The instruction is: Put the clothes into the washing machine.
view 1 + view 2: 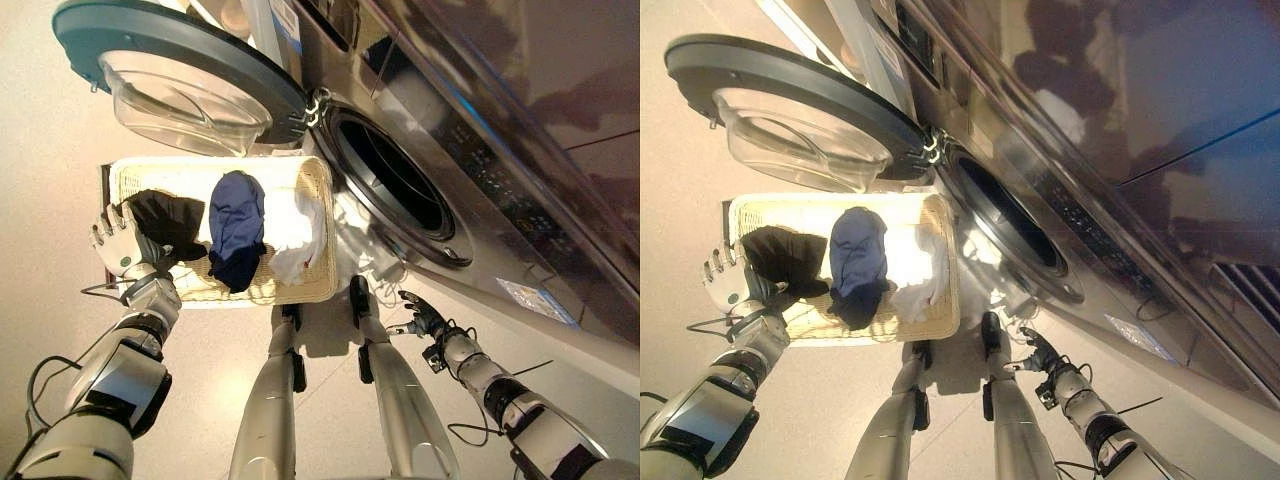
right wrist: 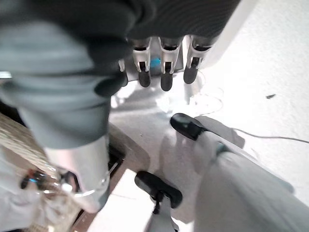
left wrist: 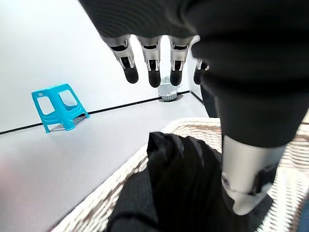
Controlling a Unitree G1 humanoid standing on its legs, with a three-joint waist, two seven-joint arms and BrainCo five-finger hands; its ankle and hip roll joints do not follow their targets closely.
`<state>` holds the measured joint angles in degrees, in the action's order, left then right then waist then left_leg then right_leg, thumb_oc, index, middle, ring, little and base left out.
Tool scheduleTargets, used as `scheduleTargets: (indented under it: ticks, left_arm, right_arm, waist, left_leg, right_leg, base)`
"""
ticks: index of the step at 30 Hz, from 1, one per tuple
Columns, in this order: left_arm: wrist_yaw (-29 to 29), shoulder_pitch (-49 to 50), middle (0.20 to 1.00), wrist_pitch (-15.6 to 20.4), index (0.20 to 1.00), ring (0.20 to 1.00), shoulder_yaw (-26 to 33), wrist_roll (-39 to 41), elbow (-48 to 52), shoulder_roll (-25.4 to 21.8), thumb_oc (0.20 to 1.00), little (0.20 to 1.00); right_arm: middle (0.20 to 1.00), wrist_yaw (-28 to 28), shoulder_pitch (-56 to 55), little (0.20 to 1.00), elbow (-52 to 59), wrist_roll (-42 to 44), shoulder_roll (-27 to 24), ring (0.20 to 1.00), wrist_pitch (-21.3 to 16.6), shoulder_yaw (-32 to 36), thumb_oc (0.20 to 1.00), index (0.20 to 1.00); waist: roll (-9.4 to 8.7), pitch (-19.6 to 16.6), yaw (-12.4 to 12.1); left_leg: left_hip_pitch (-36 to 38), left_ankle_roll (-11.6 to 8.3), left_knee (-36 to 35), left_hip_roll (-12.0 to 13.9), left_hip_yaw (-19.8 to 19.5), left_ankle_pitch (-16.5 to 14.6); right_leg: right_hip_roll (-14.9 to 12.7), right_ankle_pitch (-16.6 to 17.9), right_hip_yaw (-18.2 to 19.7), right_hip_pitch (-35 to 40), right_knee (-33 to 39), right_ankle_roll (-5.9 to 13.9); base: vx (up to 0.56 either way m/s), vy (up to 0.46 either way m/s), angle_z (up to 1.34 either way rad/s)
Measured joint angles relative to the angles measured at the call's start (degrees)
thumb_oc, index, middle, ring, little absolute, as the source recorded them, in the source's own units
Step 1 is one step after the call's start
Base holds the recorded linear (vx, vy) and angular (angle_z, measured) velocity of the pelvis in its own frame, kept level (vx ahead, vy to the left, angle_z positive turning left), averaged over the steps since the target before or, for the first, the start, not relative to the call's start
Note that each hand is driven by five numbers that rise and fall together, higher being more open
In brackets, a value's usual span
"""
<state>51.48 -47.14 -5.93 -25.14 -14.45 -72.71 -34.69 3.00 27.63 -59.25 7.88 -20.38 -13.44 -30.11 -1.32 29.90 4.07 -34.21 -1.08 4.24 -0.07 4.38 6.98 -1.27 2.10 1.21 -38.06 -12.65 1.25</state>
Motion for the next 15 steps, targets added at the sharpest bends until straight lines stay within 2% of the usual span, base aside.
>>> scheduleTargets:
  ticks: [2,7,15]
  left_arm:
    - [-0.5,-1.3,1.0,0.0,1.0,1.0,-0.2,0.0,0.6,-0.2,1.0,1.0]
    - [-2.0,-2.7,1.0,0.1,1.0,1.0,-0.8,0.7,0.7,-1.6,1.0,1.0]
    - [-3.6,-7.5,1.0,-1.4,1.0,1.0,-1.0,1.8,2.0,-4.9,1.0,1.0]
  right_arm:
    - [1.0,0.1,0.7,1.0,2.0,1.4,-0.6,1.0,0.0,0.0,1.0,1.0]
    - [1.0,0.5,2.6,1.0,8.0,3.8,-1.1,1.0,0.0,0.1,1.0,1.0]
    - [1.0,1.2,2.0,1.0,9.8,5.4,-3.5,1.0,0.0,0.2,1.0,1.0]
  waist:
    - [-0.18,0.1,0.1]
    - [-2.4,0.9,2.4]
    - [-3.01,0.8,3.4]
  left_leg:
    - [-4.5,0.28,1.9,-0.1,0.0,0.2]
    - [-12.5,0.06,6.7,-0.3,-1.0,-0.1]
    - [-21.7,-0.21,12.1,-0.1,-1.7,-0.9]
  right_leg:
    - [-0.1,-0.1,0.2,-4.8,-2.6,-0.03]
    - [0.0,-0.2,0.9,-12.7,-6.8,-0.11]
    - [0.2,0.5,0.8,-20.5,-9.0,0.25]
  base:
    - [0.01,0.082,0.03]
    - [0.01,0.06,0.01]
    - [0.0,0.005,0.0]
